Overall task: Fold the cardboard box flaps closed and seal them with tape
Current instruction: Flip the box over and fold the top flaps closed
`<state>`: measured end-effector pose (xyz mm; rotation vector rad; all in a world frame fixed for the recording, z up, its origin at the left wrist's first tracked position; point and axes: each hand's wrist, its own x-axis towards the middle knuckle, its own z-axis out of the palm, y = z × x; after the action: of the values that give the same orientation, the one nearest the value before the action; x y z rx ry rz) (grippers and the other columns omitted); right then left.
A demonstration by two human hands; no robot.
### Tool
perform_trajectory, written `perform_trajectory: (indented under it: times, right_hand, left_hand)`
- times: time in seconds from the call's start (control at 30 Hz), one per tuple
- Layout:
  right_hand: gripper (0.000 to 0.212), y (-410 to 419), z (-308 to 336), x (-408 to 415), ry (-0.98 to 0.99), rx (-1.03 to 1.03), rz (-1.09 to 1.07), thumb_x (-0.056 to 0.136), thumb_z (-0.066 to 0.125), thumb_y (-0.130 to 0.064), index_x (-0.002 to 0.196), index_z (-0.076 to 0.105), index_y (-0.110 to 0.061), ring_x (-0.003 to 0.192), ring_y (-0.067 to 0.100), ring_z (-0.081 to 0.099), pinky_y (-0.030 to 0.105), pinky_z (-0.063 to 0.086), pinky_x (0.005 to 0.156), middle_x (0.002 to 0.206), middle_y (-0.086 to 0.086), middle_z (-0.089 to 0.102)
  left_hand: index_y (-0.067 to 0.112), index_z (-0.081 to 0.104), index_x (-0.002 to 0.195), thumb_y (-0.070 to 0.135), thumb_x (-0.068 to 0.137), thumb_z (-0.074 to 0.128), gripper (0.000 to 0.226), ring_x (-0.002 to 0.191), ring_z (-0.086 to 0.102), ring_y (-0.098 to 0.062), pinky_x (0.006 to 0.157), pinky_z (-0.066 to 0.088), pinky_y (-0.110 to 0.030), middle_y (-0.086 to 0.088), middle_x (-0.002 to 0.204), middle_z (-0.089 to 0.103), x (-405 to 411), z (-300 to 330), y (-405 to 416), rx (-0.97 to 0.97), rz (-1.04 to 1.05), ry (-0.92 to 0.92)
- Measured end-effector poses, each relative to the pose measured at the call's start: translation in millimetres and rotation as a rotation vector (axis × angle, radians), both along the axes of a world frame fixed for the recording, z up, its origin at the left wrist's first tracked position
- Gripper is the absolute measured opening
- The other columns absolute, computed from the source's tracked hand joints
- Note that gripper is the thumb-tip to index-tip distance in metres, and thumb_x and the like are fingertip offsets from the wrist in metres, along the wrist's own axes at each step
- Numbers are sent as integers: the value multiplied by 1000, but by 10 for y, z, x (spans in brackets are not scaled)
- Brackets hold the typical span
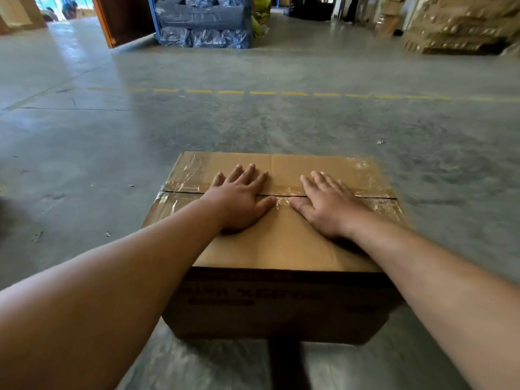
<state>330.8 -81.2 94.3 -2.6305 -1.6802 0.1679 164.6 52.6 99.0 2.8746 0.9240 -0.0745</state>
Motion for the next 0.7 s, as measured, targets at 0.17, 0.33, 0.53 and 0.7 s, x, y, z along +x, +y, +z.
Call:
perform_trajectory:
  times: [0.17, 0.33, 0.53, 0.7]
  right_hand:
    - [63, -100, 51, 112, 62, 18, 52, 100, 18, -54, 156, 4, -28, 149, 13, -5, 36, -2, 119, 163, -2, -5]
    - [65, -603, 8, 737, 81, 21, -72, 96, 16, -62, 154, 2, -36, 148, 10, -8, 39, -1, 120, 161, -12, -8]
    - [63, -898, -69, 953, 448, 237, -260, 99, 30, -53, 155, 7, -34, 146, 3, 0, 36, 8, 117, 159, -22, -12]
    - [56, -1053, -148, 1008, 792, 550, -283, 102, 38, -42, 153, 23, -24, 143, 0, 14, 30, 9, 120, 159, -13, 15]
  left_hand:
    - [42, -1, 156, 70, 95, 10, 69, 152, -11, -16, 121, -3, -51, 6, 166, -9, 305, -28, -242, 23, -55, -27]
    - [44, -3, 155, 76, 90, 8, 73, 151, -12, -13, 121, -2, -49, 9, 165, -10, 281, -35, -218, 21, -48, -15]
    - [37, -3, 157, 76, 90, 8, 78, 152, -12, -21, 120, -3, -55, 1, 166, -10, 540, 26, -417, 17, 7, 21]
    - [38, -2, 157, 72, 93, 9, 73, 152, -10, -21, 120, -1, -55, 1, 166, -9, 1096, 71, -891, 19, -182, 10]
